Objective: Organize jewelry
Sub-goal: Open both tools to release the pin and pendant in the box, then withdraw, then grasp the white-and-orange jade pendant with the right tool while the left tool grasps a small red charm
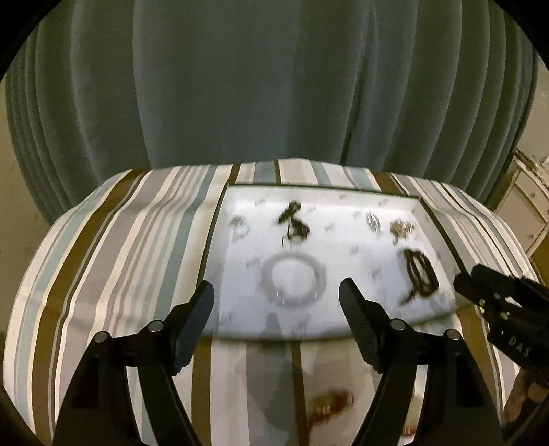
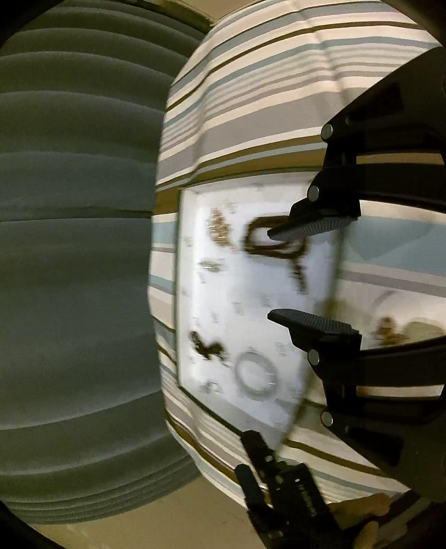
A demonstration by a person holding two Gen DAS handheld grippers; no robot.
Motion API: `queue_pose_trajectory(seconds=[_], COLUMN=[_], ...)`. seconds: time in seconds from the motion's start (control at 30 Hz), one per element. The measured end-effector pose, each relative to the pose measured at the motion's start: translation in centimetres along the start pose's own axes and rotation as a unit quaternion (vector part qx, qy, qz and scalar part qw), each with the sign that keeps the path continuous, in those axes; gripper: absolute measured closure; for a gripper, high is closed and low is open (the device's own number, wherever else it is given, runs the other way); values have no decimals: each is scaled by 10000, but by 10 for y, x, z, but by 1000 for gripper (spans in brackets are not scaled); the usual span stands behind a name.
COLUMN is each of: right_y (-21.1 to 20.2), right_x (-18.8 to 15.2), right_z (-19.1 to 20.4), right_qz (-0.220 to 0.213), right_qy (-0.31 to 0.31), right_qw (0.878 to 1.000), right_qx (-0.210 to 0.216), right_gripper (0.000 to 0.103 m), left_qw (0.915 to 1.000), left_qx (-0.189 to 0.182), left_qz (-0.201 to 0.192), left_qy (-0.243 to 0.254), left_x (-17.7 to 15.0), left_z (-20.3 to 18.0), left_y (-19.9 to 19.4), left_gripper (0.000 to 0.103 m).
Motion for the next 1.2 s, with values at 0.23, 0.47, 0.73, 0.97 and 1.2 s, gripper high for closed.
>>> queue_pose_trajectory(seconds=[0.23,0.47,0.73,0.97,1.2], right_y=[-23,-40,-41,-31,-18], right_x=[-55,-96,-110,-109,-115], right_z=[5,22,40,54,55], right_qz=[332,569,678,690,753], right_qy=[-19,-113,-251,-414,-541], right_qw=[9994,9980,9966,9961,9954], right_qx=[54,253,405,365,246], right_gripper=[62,62,62,62,63], left_qw=[9999,9993,9986,9980,9983], left_qx=[102,238,370,386,310], left_qz=[122,277,377,442,470], left_qy=[1,4,-46,-212,-126], left_x=[-41,-77,-101,-108,-109], left_z=[0,-3,6,12,5], left_y=[-29,-45,-57,-58,-57], left_gripper=[29,29,29,29,29])
Point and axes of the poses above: each gripper's, at about its wrist camera, not at the fingertips, and y roughly the way its jaws point, z to its left, x to its top, the point moved 2 cm from there along y, roughly the way its jaws point, and after that the axes turned 6 degrees about -z, right-handed, at the moved point
